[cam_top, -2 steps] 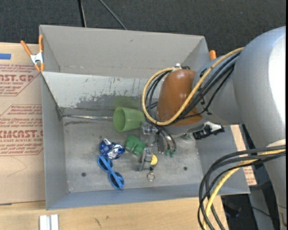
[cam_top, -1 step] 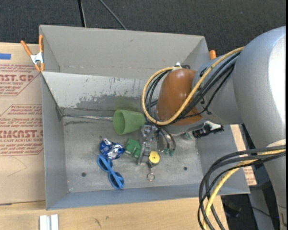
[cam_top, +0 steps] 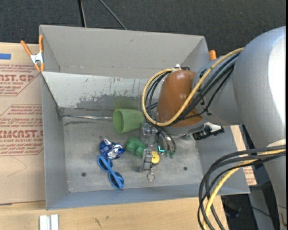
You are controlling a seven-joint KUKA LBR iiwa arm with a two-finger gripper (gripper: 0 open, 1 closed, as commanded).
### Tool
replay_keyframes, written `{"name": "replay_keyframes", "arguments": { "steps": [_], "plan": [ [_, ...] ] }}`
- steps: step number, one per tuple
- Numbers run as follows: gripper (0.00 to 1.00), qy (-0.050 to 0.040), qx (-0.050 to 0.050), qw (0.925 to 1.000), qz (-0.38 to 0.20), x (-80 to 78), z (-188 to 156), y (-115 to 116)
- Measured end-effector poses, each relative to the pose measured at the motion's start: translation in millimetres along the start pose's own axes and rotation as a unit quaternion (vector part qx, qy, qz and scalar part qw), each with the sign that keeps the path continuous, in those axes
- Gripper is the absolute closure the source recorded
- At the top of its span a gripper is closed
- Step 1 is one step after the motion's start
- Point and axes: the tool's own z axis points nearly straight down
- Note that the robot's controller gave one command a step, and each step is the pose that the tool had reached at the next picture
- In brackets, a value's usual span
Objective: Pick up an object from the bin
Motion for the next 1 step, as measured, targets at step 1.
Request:
{"name": "replay_keyframes", "arguments": {
  "steps": [1],
  "plan": [
    [1.00, -0.0093, -0.002, 1.0000, 0.000, -4.4, -1.9, 1.1]
  ]
}}
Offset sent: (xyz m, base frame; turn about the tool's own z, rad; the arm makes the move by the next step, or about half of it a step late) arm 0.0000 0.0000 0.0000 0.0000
